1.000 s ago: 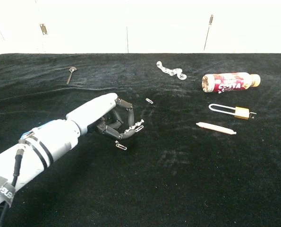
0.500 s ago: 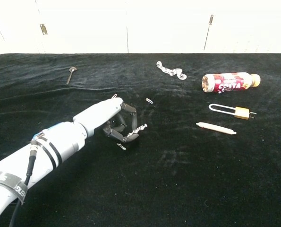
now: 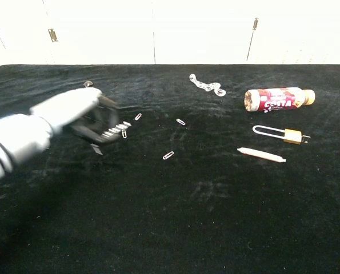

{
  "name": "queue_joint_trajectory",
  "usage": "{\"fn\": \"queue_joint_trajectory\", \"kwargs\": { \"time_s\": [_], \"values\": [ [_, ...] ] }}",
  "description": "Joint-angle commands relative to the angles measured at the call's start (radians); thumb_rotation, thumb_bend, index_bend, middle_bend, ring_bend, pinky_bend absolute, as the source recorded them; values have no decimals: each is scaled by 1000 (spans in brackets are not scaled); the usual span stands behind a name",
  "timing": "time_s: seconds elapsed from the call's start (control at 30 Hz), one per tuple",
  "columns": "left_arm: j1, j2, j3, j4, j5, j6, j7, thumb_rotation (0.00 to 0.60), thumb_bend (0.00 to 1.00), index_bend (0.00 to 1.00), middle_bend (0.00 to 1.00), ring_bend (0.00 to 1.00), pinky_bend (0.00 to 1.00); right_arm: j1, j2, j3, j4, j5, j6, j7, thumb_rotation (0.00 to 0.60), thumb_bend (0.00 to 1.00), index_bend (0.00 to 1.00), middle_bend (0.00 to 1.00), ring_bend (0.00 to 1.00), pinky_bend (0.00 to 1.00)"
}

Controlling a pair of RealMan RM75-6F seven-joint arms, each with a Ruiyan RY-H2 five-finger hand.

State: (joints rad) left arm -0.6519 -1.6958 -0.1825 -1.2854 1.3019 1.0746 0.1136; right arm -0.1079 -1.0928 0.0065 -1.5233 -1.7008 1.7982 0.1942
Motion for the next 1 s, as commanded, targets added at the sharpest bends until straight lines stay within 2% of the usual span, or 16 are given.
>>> {"fn": "queue_joint_trajectory", "kwargs": {
  "time_s": [0.03, 0.37, 0.4, 0.43, 0.47, 0.5, 0.53, 0.57, 0.63, 0.7, 0.9, 1.0],
  "values": [
    [44, 86, -8, -56, -57, 15, 45, 600, 529, 779, 1000, 1000, 1000, 3, -1, 2, -4, 0, -3, -7, 600, 228, 0, 0, 0, 0],
    [67, 113, -3, -73, -70, 53, 97, 600, 525, 755, 1000, 1000, 1000, 21, 4, 4, -22, -2, -38, -33, 600, 228, 0, 0, 0, 0],
    [67, 117, 1, -79, -73, 45, 99, 600, 482, 705, 1000, 1000, 1000, 23, 5, 3, -23, -3, -41, -37, 600, 228, 0, 0, 0, 0],
    [67, 123, 2, -87, -79, 36, 103, 600, 400, 604, 1000, 1000, 1000, 24, 6, 2, -24, -5, -44, -40, 600, 228, 0, 0, 0, 0],
    [66, 131, 3, -100, -90, 26, 116, 600, 309, 468, 1000, 1000, 1000, 25, 6, 2, -26, -7, -46, -42, 600, 228, 0, 0, 0, 0],
    [65, 138, 4, -109, -100, 19, 131, 600, 266, 384, 1000, 1000, 1000, 26, 6, 2, -27, -8, -46, -45, 600, 228, 0, 0, 0, 0],
    [64, 144, 3, -119, -112, 13, 150, 600, 210, 243, 1000, 1000, 1000, 27, 6, 2, -27, -9, -47, -47, 600, 228, 0, 0, 0, 0],
    [63, 151, 1, -133, -129, 10, 176, 600, 180, 144, 1000, 1000, 1000, 27, 6, 2, -28, -9, -46, -48, 600, 228, 0, 0, 0, 0],
    [67, 152, -11, -153, -154, 31, 207, 600, 156, 37, 1000, 1000, 1000, 26, 7, -1, -25, -14, -45, -48, 600, 228, 0, 0, 0, 0],
    [73, 147, -20, -163, -164, 60, 226, 600, 151, 4, 1000, 1000, 1000, 26, 9, -6, -21, -23, -44, -43, 600, 228, 0, 0, 0, 0],
    [91, 172, -19, -223, -162, 99, 244, 600, 147, 0, 1000, 1000, 1000, 28, 11, -9, -17, -30, -43, -40, 600, 228, 0, 0, 0, 0],
    [128, 225, 9, -293, -83, 174, 238, 600, 146, 0, 975, 994, 1000, 28, 11, -10, -17, -30, -43, -40, 600, 228, 0, 0, 0, 0]
  ]
}}
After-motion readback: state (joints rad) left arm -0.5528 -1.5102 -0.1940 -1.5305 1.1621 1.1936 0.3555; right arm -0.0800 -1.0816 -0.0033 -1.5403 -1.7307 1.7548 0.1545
